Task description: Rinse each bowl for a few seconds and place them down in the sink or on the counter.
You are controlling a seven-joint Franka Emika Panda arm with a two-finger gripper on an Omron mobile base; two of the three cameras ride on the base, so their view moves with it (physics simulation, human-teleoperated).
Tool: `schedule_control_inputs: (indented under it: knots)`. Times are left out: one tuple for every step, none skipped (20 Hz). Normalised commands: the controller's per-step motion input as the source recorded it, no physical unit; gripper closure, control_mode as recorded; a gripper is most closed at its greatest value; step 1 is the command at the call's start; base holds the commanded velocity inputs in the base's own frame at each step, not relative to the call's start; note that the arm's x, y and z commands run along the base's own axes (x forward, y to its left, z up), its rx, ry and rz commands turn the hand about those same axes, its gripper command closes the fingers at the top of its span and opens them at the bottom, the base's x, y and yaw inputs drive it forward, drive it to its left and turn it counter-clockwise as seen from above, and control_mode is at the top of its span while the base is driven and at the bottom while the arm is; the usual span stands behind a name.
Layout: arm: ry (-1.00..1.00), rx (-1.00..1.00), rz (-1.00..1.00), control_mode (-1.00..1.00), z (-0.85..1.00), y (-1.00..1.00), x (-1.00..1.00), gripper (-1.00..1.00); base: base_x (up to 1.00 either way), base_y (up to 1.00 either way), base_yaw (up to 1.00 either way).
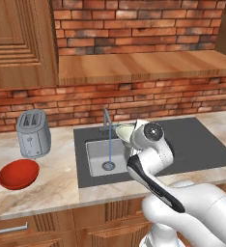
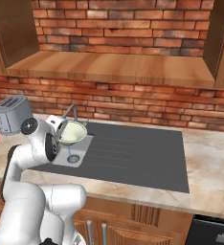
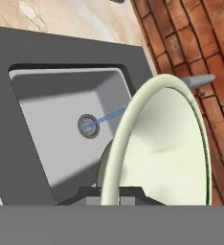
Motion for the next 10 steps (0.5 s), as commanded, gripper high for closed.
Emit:
schedule_control_inputs:
  knots:
    - [0.0,0.0,0.0,-1.0,0.15,-0.38,-0.1,1.0,0.0,0.0,0.0]
    - [0.01,0.0,0.0,-1.0,0.14,-0.38,-0.07,1.0,0.0,0.0,0.0]
    - [0.02,0.01,0.0,-1.0,0.12,-0.39,-0.03,1.0,0.0,0.0,0.0]
    - [0.02,0.01,0.0,-1.0,0.11,-0.39,0.0,1.0,0.0,0.0,0.0]
    - [0.01,0.0,0.0,-1.0,0.11,-0.38,0.0,1.0,0.0,0.0,0.0]
    - [0.01,0.0,0.0,-1.0,0.1,-0.36,0.0,1.0,0.0,0.0,0.0]
    - [0.01,0.0,0.0,-1.0,0.07,-0.35,0.0,1.0,0.0,0.0,0.0]
    - [0.01,0.0,0.0,-1.0,0.04,-0.32,0.03,1.0,0.0,0.0,0.0]
    - [0.0,0.0,0.0,-1.0,0.03,-0.3,0.05,1.0,0.0,0.0,0.0]
    - [0.0,0.0,0.0,-1.0,0.01,-0.28,0.02,1.0,0.0,0.0,0.0]
